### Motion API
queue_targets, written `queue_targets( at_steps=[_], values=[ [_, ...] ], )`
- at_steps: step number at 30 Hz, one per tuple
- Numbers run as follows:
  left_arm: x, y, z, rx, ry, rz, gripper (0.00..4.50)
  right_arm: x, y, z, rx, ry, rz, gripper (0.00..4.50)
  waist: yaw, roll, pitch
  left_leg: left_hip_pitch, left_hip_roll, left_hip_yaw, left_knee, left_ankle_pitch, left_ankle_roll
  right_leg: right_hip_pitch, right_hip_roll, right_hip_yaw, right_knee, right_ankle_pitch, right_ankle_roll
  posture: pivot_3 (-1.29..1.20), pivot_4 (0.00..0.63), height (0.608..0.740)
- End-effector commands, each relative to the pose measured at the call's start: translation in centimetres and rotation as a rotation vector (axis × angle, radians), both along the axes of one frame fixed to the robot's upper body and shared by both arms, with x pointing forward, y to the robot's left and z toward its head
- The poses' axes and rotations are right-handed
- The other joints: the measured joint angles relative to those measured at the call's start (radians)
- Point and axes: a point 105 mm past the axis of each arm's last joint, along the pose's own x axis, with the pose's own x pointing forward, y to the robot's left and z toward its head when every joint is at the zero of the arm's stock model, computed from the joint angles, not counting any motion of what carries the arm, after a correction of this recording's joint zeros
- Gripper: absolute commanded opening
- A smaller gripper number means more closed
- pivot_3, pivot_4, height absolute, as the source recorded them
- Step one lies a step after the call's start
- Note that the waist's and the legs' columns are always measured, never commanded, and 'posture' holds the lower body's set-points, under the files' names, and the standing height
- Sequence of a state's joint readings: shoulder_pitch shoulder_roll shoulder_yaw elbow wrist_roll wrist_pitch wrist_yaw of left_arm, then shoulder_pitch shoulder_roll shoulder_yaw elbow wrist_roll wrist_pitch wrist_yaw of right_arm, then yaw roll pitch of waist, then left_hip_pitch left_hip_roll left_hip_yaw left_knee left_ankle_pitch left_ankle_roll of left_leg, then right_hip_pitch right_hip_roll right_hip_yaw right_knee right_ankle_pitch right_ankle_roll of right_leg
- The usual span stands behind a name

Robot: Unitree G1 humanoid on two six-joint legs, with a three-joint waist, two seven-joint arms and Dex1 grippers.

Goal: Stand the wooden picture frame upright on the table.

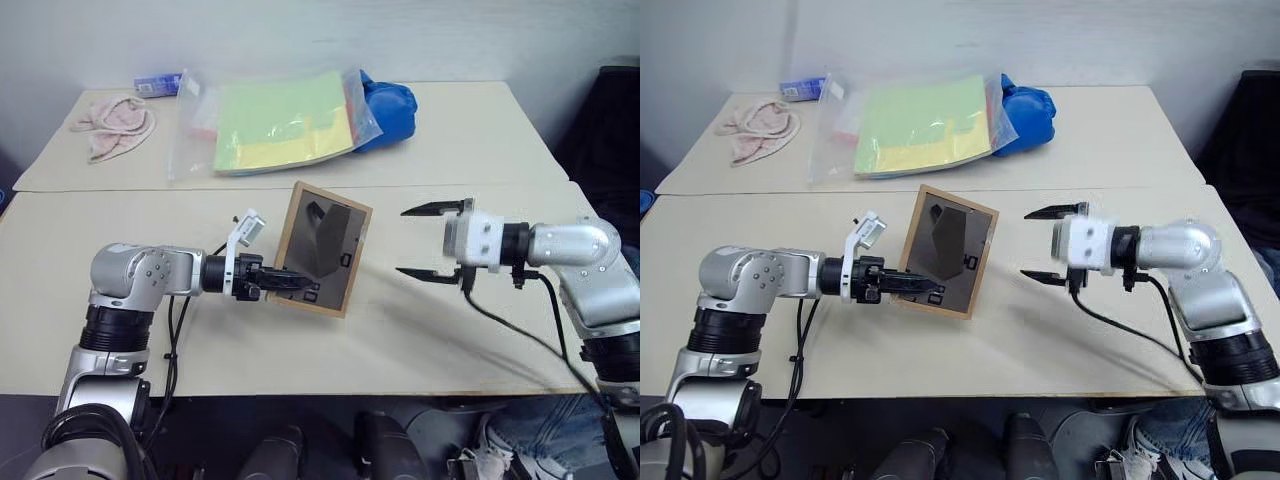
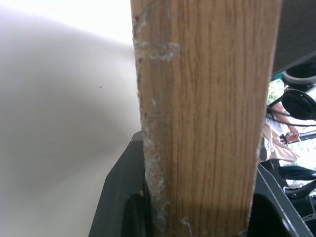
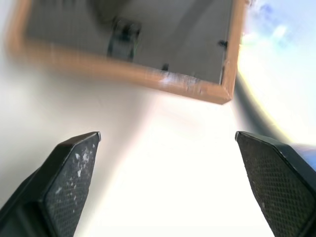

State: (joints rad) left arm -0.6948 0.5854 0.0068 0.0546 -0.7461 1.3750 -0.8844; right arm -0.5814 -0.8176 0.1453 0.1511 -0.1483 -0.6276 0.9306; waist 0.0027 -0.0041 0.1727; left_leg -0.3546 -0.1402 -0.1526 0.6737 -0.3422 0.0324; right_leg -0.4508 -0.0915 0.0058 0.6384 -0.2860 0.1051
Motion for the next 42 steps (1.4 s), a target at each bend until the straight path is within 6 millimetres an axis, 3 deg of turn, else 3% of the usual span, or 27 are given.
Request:
queue_targets(
  at_steps=[1,8,11,15,18,22,28,30,32,34,38,40,42],
  values=[
    [0.0,-0.3,2.3,-0.060,-0.077,-0.032,1.25,-0.2,2.3,-0.4,-0.093,-0.388,0.210,4.50,-0.007,0.000,0.000,0.000,0.000,0.001,-0.001,0.000,0.000,-0.002,0.000,0.000,0.001,0.000,0.000,0.00,0.150,0.740],
    [-0.7,-1.0,2.8,-0.082,-0.056,-0.081,1.25,1.9,6.6,1.7,0.139,-0.727,0.264,4.50,-0.031,0.000,0.000,-0.001,-0.002,0.000,-0.006,0.001,-0.004,-0.016,0.010,0.006,0.008,-0.001,-0.002,0.00,0.150,0.740],
    [-0.7,-1.1,3.1,-0.100,-0.031,-0.081,1.25,2.2,7.7,1.7,0.188,-0.786,0.290,3.91,-0.034,-0.001,0.000,-0.001,-0.001,-0.001,-0.006,0.000,-0.005,-0.017,0.012,0.009,0.009,-0.001,-0.003,0.00,0.150,0.740],
    [-0.2,-0.5,3.5,-0.121,-0.014,-0.046,1.25,1.4,7.9,1.7,0.231,-0.833,0.348,2.55,-0.036,-0.001,0.000,-0.001,-0.001,-0.001,-0.007,0.000,-0.006,-0.020,0.012,0.014,0.010,-0.001,-0.003,0.00,0.150,0.740],
    [-0.1,0.0,3.7,-0.118,-0.012,-0.031,1.25,1.5,7.6,1.9,0.241,-0.845,0.350,1.84,-0.037,-0.001,0.000,-0.001,-0.001,0.001,-0.006,0.000,-0.006,-0.022,0.013,0.016,0.011,-0.001,-0.003,0.00,0.150,0.740],
    [-0.6,1.7,4.4,-0.115,-0.021,-0.013,2.55,1.6,7.3,2.4,0.246,-0.835,0.351,1.27,-0.047,-0.002,-0.001,-0.001,-0.002,0.002,-0.007,0.000,-0.007,-0.026,0.014,0.026,0.015,-0.001,-0.004,0.00,0.150,0.740],
    [-3.4,6.6,6.8,-0.022,-0.179,0.046,4.40,1.7,6.7,3.6,0.269,-0.800,0.343,1.26,-0.087,-0.002,-0.001,-0.001,-0.002,0.000,-0.010,-0.001,-0.008,-0.031,0.018,0.030,0.018,-0.002,-0.005,0.00,0.150,0.740],
    [-4.5,7.9,8.6,-0.023,-0.304,0.067,4.50,1.8,6.6,3.5,0.296,-0.715,0.339,1.26,-0.095,-0.002,-0.001,0.000,0.000,-0.001,-0.010,-0.002,-0.009,-0.031,0.019,0.030,0.017,-0.002,-0.006,0.00,0.150,0.740],
    [-6.1,8.2,9.9,0.003,-0.478,0.048,4.50,1.8,6.9,2.8,0.398,-0.504,0.319,1.26,-0.101,-0.002,-0.001,0.000,0.001,-0.001,-0.010,-0.002,-0.009,-0.031,0.020,0.030,0.017,-0.003,-0.007,0.00,0.150,0.740],
    [-7.2,8.1,9.2,0.094,-0.604,0.030,4.50,2.2,7.4,2.2,0.528,-0.213,0.213,1.26,-0.115,-0.003,-0.001,0.001,0.005,0.000,-0.009,-0.003,-0.010,-0.027,0.020,0.033,0.012,-0.003,-0.009,0.00,0.150,0.740],
    [-7.0,8.1,7.0,0.195,-0.716,0.074,4.50,2.0,7.9,2.5,0.872,0.643,0.115,1.26,-0.100,-0.001,0.000,0.001,0.013,-0.003,-0.008,-0.008,-0.009,-0.018,0.026,0.027,0.006,0.000,-0.012,0.00,0.150,0.740],
    [-6.4,8.0,6.7,0.202,-0.765,0.120,4.50,1.5,7.8,2.8,0.953,0.947,0.123,1.26,-0.079,0.000,0.000,0.001,0.014,-0.003,-0.006,-0.009,-0.009,-0.016,0.028,0.028,0.005,0.002,-0.012,0.00,0.150,0.740],
    [-5.8,8.0,6.5,0.209,-0.798,0.152,4.50,0.8,7.9,2.7,0.947,1.107,0.139,1.26,-0.055,0.000,0.000,0.002,0.014,-0.002,-0.006,-0.009,-0.009,-0.015,0.029,0.028,0.001,0.004,-0.012,0.00,0.150,0.740]
  ],
)
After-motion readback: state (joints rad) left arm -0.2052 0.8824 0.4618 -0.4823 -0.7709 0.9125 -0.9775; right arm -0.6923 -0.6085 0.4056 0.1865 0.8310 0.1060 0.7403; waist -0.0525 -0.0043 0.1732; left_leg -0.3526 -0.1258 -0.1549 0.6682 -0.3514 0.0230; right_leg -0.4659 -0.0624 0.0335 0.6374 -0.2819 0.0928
